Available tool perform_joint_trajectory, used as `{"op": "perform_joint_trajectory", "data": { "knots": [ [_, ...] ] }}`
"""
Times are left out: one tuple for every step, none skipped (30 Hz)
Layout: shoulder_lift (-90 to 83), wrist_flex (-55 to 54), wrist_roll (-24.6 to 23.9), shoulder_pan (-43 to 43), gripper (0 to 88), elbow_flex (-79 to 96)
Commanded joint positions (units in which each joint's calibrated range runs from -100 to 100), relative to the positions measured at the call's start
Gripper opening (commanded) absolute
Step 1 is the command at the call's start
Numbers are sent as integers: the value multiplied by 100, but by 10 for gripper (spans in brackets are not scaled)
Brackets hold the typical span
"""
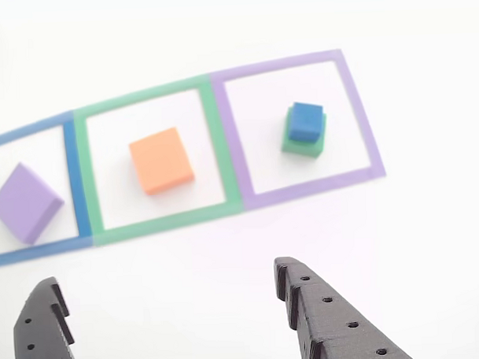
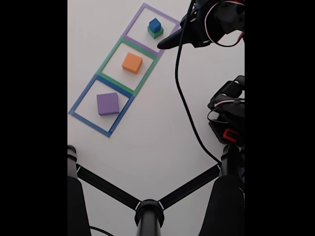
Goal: Tower of hanoi
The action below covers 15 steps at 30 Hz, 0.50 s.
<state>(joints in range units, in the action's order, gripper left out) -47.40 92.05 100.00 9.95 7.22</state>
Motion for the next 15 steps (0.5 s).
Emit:
{"op": "perform_joint_trajectory", "data": {
  "knots": [
    [-284, 285, 0, -228, 230, -291],
    [-324, 366, 0, -267, 218, -273],
    [-372, 414, 0, -335, 201, -236],
    [-412, 463, 0, -389, 182, -173],
    [-460, 479, 0, -450, 158, -100],
    [-492, 487, 0, -518, 124, -9],
    [-524, 479, 0, -587, 98, 64],
    [-548, 455, 0, -655, 79, 136],
    [-564, 438, 0, -716, 58, 218],
    [-572, 430, 0, -762, 46, 300],
    [-596, 374, 0, -800, 34, 436],
    [-620, 309, 0, -831, 27, 572],
    [-660, 179, 0, -854, 25, 772],
    [-692, 34, 0, -876, 23, 963],
    [-740, -136, 0, -899, 23, 1209]
  ]
}}
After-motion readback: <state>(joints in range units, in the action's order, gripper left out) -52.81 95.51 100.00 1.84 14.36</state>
